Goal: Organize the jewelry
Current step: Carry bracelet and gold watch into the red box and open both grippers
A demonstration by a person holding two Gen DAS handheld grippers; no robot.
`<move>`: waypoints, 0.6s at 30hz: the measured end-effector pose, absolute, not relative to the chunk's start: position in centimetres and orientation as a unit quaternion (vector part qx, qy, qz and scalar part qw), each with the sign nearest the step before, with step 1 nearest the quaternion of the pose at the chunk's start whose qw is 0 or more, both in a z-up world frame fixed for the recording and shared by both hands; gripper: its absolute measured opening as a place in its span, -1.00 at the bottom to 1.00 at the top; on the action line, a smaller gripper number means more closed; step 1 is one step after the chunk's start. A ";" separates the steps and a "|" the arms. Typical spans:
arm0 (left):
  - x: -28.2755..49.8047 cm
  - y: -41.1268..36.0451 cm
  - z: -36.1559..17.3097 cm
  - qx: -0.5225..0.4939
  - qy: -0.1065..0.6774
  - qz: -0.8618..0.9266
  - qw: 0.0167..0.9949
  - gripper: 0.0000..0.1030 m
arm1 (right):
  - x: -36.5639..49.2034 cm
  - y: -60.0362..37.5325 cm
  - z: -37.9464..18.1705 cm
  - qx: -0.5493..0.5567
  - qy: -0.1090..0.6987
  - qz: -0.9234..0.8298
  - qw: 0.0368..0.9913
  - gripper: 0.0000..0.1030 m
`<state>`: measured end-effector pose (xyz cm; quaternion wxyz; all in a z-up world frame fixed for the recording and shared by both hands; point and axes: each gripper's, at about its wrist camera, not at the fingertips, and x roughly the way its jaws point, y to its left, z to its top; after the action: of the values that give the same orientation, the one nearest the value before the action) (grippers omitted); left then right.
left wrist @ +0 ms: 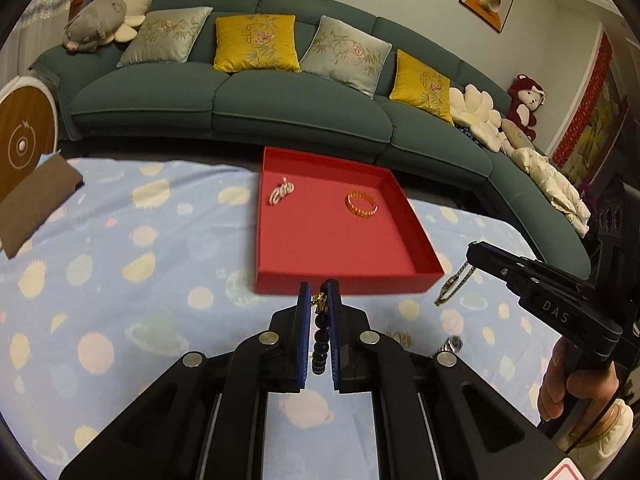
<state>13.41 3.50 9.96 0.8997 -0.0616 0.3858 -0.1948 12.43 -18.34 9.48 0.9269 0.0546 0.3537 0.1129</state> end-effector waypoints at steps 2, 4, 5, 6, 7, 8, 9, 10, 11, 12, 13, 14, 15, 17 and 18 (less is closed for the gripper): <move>15.3 2.5 11.0 -0.046 0.375 -0.192 0.906 -0.88 | 14.7 -19.2 10.1 0.057 0.350 0.101 0.930 -0.79; 17.7 1.2 11.4 -0.035 0.371 -0.188 0.908 -0.88 | 16.9 -20.0 10.4 0.064 0.351 0.092 0.930 -0.79; 19.1 0.6 11.4 -0.031 0.372 -0.189 0.908 -0.88 | 18.0 -20.3 10.4 0.067 0.349 0.087 0.931 -0.79; 20.3 0.0 11.3 -0.028 0.372 -0.183 0.910 -0.88 | 19.1 -20.6 10.3 0.068 0.348 0.083 0.931 -0.79; 21.4 -0.5 11.0 -0.024 0.373 -0.182 0.909 -0.88 | 19.9 -20.8 10.1 0.070 0.348 0.080 0.931 -0.79; 22.5 -1.0 10.6 -0.021 0.374 -0.182 0.909 -0.88 | 20.8 -21.0 9.9 0.074 0.349 0.075 0.931 -0.78; 23.7 -1.4 10.2 -0.021 0.374 -0.174 0.911 -0.88 | 21.6 -21.2 9.5 0.080 0.350 0.075 0.930 -0.78; 24.7 -1.6 9.8 -0.021 0.376 -0.173 0.910 -0.88 | 22.5 -21.3 9.0 0.086 0.352 0.073 0.929 -0.78; 25.9 -2.0 9.2 -0.023 0.381 -0.172 0.908 -0.88 | 23.3 -21.4 8.5 0.088 0.354 0.070 0.928 -0.79; 26.8 -2.2 8.5 -0.024 0.385 -0.167 0.907 -0.88 | 23.8 -21.4 7.9 0.088 0.357 0.069 0.927 -0.79; 27.7 -2.5 7.9 -0.025 0.391 -0.167 0.905 -0.88 | 24.6 -21.4 7.2 0.091 0.362 0.069 0.925 -0.79; 28.4 -2.6 7.3 -0.027 0.395 -0.166 0.903 -0.88 | 25.2 -21.4 6.5 0.094 0.366 0.069 0.923 -0.79; 29.1 -2.7 6.6 -0.028 0.398 -0.160 0.903 -0.88 | 25.7 -21.3 5.9 0.096 0.372 0.068 0.921 -0.79; 30.2 -3.0 5.4 -0.023 0.402 -0.155 0.902 -0.88 | 26.7 -21.3 4.5 0.097 0.379 0.066 0.918 -0.79; 30.6 -3.0 4.9 -0.020 0.405 -0.148 0.902 -0.88 | 27.0 -21.3 3.9 0.096 0.382 0.065 0.917 -0.79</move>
<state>30.60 -2.99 4.89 0.9022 -0.0204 0.4046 -0.1481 27.01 -21.28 3.92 0.9169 0.0962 0.3818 0.0653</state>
